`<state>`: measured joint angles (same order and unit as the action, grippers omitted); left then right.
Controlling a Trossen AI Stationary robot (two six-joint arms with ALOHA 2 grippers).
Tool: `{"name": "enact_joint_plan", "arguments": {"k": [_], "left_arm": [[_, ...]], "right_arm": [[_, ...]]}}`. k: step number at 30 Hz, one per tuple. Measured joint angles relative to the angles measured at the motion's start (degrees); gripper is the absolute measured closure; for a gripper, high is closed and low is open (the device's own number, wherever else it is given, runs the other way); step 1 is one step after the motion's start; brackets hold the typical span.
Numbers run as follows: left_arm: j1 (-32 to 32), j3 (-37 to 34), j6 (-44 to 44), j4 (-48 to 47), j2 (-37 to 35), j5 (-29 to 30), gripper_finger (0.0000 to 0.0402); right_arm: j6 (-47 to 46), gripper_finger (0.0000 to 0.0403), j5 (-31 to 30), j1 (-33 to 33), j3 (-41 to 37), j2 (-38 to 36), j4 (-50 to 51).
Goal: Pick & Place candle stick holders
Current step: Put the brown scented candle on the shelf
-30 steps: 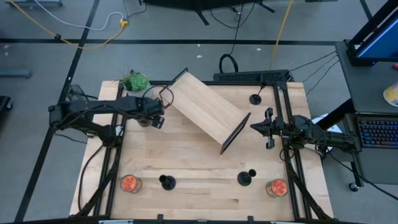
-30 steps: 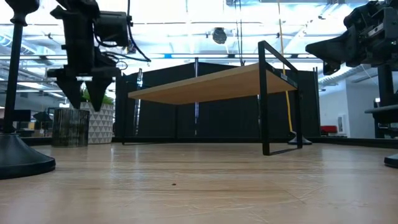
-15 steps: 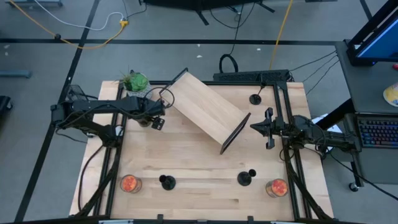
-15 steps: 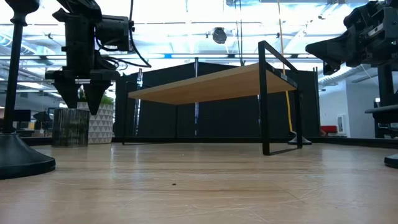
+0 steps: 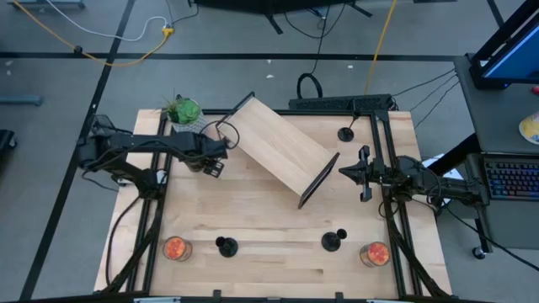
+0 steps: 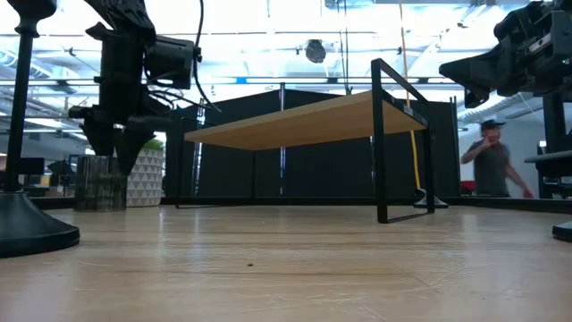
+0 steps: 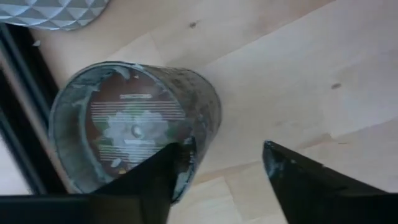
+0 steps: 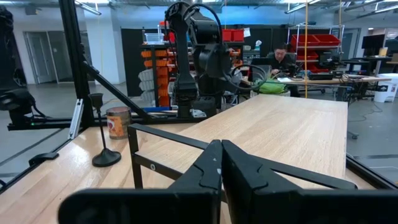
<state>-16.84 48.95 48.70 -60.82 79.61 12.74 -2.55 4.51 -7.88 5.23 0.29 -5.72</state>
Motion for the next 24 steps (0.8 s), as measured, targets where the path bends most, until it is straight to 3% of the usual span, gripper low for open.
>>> {"name": "enact_joint_plan", "arguments": {"k": [14, 24], "left_arm": [[0.02, 0.08, 2.64, 0.84, 0.05, 0.84, 0.0386], [-0.02, -0.05, 1.28, 0.48, 0.15, -0.11, 0.0396]], "right_arm": [[-0.02, 0.0403, 0.00, -0.01, 0.00, -0.01, 0.00], [-0.01, 0.0403, 0.00, 0.00, 0.00, 0.00, 0.05]]}}
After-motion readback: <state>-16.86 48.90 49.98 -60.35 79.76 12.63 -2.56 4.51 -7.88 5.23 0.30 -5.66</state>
